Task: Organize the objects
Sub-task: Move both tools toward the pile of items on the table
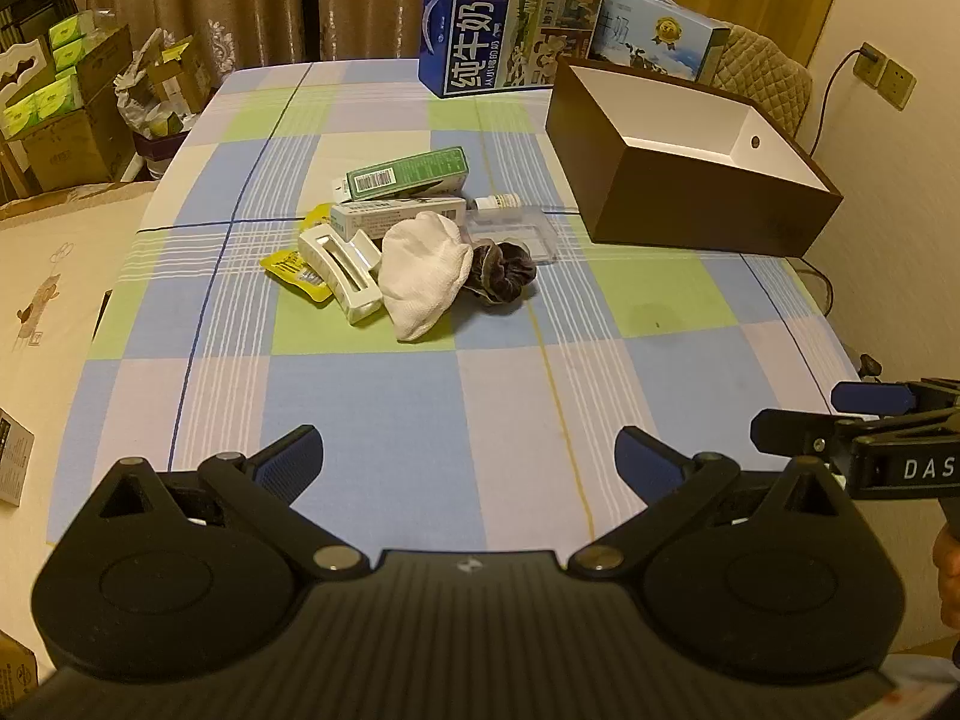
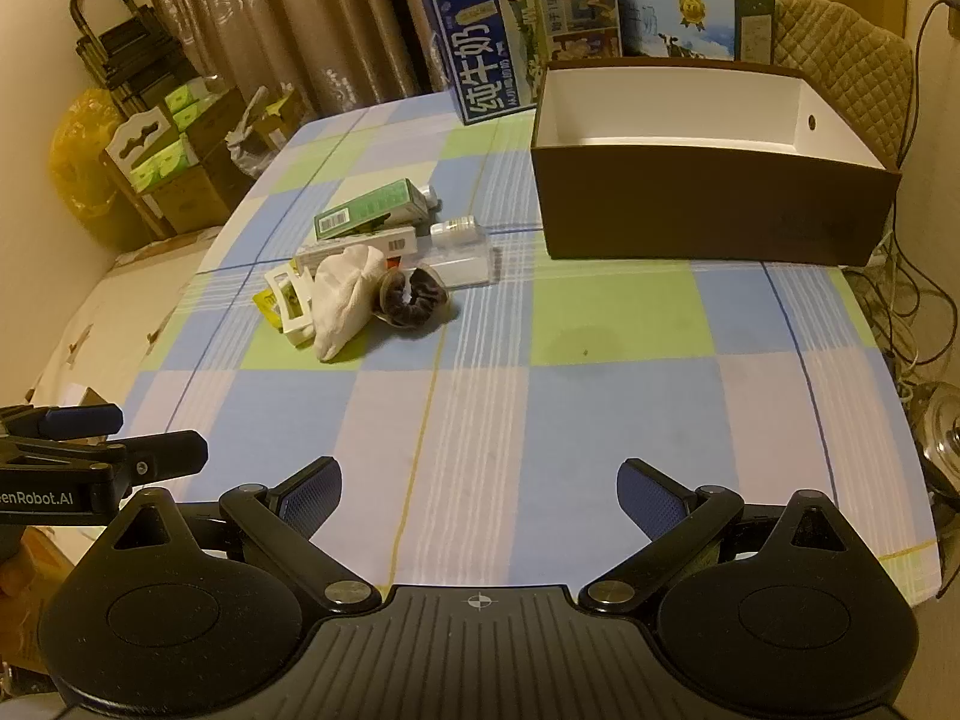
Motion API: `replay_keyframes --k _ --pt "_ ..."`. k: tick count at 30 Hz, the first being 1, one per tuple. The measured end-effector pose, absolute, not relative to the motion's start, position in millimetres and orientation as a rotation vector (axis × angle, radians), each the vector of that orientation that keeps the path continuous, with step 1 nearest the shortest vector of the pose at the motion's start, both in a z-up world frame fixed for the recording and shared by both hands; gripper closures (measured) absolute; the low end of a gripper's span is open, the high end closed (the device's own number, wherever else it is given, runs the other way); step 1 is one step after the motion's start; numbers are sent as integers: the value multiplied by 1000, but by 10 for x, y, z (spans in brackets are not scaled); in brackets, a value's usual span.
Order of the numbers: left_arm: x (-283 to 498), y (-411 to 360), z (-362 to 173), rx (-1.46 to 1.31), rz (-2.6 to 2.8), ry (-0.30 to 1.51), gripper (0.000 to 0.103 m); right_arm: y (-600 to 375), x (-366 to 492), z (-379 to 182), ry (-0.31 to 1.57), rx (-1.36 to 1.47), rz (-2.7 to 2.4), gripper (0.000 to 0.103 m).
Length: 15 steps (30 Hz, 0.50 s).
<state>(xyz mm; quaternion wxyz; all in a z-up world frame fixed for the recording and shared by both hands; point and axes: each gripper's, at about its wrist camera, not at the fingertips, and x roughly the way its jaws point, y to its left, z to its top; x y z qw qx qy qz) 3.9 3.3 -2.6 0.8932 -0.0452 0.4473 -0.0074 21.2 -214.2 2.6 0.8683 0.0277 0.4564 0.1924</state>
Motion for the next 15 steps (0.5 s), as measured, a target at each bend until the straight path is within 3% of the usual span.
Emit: replay_keyframes --k 15 --pt "103 68 -31 -105 -3 929 1 -2102 316 18 958 48 425 6"
